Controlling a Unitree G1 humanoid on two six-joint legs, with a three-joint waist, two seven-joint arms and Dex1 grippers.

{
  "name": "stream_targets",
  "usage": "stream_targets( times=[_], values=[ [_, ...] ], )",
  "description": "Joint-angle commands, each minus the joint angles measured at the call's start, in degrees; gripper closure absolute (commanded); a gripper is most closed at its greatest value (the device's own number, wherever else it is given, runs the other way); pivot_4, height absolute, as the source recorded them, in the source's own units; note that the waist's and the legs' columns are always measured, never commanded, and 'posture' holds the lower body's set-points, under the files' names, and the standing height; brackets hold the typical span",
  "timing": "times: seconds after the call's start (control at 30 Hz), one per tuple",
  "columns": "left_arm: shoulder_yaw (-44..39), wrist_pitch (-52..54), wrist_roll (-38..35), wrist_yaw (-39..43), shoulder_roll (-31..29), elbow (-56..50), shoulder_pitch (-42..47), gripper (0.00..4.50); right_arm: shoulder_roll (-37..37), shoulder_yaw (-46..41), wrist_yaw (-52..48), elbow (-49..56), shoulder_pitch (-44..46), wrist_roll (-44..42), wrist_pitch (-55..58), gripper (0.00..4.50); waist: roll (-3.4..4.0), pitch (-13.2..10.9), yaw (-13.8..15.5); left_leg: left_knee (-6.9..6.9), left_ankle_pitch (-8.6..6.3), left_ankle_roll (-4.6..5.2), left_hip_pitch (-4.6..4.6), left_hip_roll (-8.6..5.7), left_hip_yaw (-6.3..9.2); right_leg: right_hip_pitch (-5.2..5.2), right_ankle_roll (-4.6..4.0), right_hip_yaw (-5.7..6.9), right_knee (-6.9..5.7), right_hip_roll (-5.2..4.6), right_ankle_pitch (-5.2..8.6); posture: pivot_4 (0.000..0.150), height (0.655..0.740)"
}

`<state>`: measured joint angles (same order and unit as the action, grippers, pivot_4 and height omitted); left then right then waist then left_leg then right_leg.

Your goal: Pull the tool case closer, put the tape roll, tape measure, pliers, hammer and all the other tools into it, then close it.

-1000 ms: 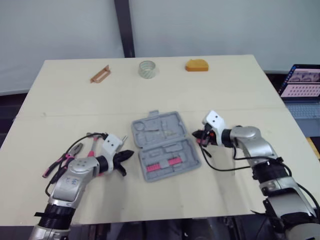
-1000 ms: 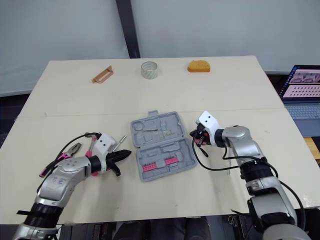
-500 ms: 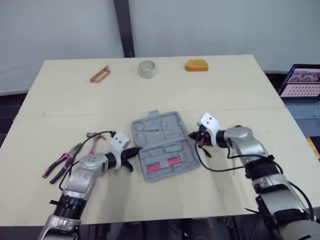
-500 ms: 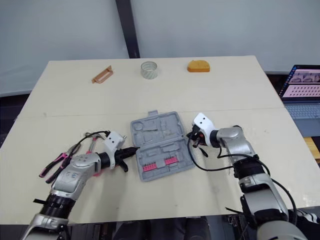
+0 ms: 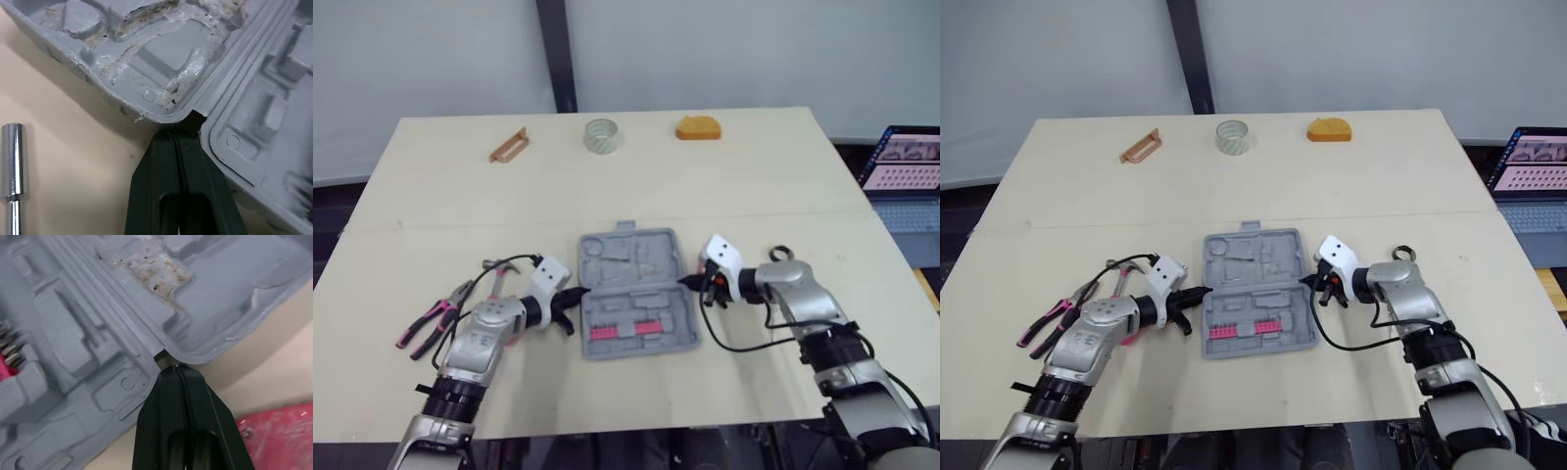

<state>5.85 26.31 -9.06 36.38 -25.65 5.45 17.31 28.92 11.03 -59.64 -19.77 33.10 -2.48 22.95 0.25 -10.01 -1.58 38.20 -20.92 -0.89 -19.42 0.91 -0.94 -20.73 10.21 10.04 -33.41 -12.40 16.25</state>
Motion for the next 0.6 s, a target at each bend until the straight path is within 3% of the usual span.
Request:
stream_targets(
  times=[0.03,0.6],
  values=[
    [2.2,-0.47,-0.14,2.01,0.71,-2.81,-0.52,4.5,-0.17,0.73,-2.2,5.92,-1.52,-2.44,1.34,4.46,0.0,0.0,0.0,0.0,0.0,0.0,0.0,0.0,0.0,0.0,0.0,0.0,0.0,0.0,0.0,0.15,0.74],
    [3.0,6.35,-0.91,5.52,-5.08,-16.45,-12.05,4.5,5.67,-0.48,-3.07,26.62,-15.33,-9.23,12.61,4.46,0.0,0.0,0.28,-0.01,-0.01,0.01,0.03,0.01,-0.01,0.03,0.0,-0.02,0.03,-0.01,0.0,0.15,0.74]
  ],
)
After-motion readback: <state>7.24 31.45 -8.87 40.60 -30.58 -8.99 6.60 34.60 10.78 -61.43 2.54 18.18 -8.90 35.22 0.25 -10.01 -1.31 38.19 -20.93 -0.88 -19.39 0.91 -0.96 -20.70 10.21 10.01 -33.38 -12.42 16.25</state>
